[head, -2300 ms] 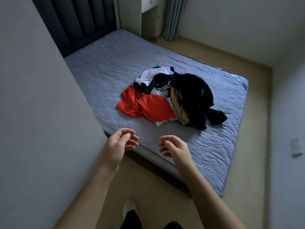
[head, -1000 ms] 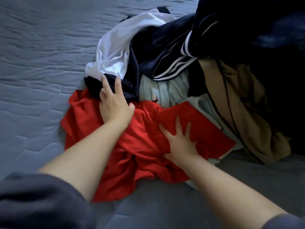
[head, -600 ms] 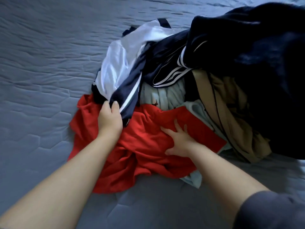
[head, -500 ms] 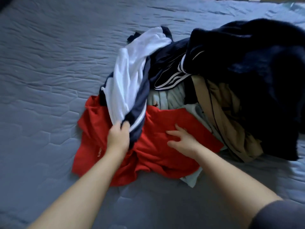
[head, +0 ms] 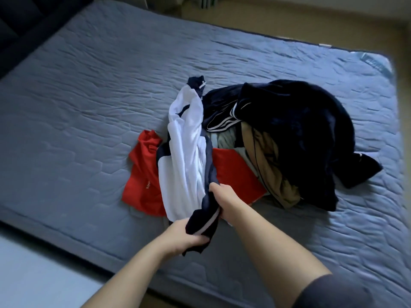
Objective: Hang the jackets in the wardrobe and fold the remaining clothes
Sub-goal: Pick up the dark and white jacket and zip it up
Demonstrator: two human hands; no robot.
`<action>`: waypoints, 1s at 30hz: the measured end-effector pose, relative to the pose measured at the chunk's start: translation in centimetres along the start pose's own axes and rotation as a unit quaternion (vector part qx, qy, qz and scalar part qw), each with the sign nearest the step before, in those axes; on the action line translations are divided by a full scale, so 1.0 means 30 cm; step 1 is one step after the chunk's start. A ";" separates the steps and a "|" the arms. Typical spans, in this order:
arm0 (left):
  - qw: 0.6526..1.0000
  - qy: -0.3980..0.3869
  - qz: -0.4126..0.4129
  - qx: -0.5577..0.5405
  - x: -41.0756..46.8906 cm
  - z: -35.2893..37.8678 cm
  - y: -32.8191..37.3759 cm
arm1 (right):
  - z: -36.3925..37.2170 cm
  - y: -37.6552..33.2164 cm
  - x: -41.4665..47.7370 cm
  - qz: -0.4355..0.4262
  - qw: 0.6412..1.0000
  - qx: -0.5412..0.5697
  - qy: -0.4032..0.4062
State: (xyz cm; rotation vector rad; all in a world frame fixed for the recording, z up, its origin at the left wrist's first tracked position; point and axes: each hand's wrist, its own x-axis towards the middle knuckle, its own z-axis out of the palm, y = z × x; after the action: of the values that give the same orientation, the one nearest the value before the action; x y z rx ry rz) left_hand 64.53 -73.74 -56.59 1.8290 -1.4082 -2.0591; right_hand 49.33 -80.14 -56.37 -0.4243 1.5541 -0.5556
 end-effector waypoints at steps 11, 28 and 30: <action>0.889 0.360 0.229 0.167 -0.389 -0.019 0.320 | -0.228 -0.197 -0.622 -0.100 0.969 0.224 0.026; 0.787 0.267 0.522 0.190 -1.137 0.279 1.032 | -0.499 -0.318 -1.349 -0.474 0.835 -0.242 0.140; 0.774 0.300 0.495 0.257 -1.136 0.255 1.011 | -0.552 -0.370 -1.404 -0.477 0.842 -0.188 0.167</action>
State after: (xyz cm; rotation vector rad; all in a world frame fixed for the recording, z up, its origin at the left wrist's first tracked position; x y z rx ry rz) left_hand 53.22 -67.62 -12.14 1.1444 -2.1123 -0.5436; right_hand 34.74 -63.18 -15.46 -1.5176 1.7217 -1.1297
